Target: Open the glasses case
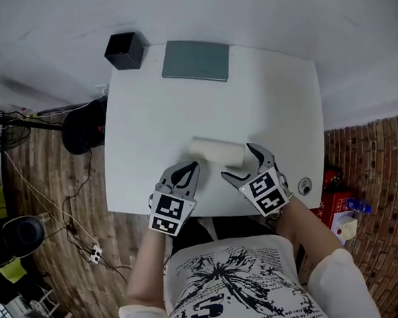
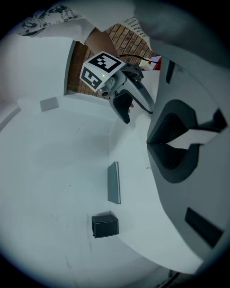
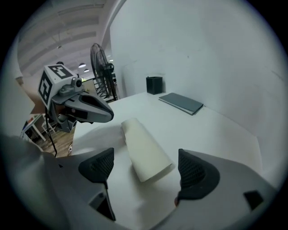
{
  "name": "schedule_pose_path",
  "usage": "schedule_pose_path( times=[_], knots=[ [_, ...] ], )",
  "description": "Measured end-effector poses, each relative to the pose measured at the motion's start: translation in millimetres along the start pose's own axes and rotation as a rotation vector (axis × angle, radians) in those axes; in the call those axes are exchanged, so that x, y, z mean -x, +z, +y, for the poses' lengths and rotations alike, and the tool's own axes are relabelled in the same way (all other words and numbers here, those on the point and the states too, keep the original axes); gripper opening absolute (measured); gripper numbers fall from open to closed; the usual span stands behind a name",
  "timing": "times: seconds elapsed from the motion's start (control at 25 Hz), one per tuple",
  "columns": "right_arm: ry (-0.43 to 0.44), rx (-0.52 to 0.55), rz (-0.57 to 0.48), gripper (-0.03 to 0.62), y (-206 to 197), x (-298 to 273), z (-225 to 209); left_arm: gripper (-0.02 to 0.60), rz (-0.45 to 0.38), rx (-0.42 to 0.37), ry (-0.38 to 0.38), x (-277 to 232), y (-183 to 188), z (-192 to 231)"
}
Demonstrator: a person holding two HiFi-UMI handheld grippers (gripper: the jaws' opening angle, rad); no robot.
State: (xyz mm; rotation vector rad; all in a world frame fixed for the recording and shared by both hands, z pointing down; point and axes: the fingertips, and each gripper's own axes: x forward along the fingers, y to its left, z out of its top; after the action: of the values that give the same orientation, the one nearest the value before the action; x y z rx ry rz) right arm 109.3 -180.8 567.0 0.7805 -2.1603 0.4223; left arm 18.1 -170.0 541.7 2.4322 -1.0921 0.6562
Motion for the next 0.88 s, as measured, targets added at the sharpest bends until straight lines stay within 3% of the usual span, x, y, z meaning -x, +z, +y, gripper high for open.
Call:
schedule_pose_path(
  times=[0.36,0.48,0.88],
  knots=[
    [0.016,0.141,0.095,0.391,-10.2,-28.6,0.1,0.014,0.111,0.080,0.057,-34.6,-36.6,19.1],
    [-0.009,0.166,0.108,0.331,-10.8,-30.1,-3.6,0.014,0.155,0.080,0.064,-38.0,-46.7,19.5],
    [0.012,0.179,0.120,0.322,-10.5,-29.0,-1.0,0.014,0.162,0.111,0.057,-36.9,-51.4,20.6]
  ],
)
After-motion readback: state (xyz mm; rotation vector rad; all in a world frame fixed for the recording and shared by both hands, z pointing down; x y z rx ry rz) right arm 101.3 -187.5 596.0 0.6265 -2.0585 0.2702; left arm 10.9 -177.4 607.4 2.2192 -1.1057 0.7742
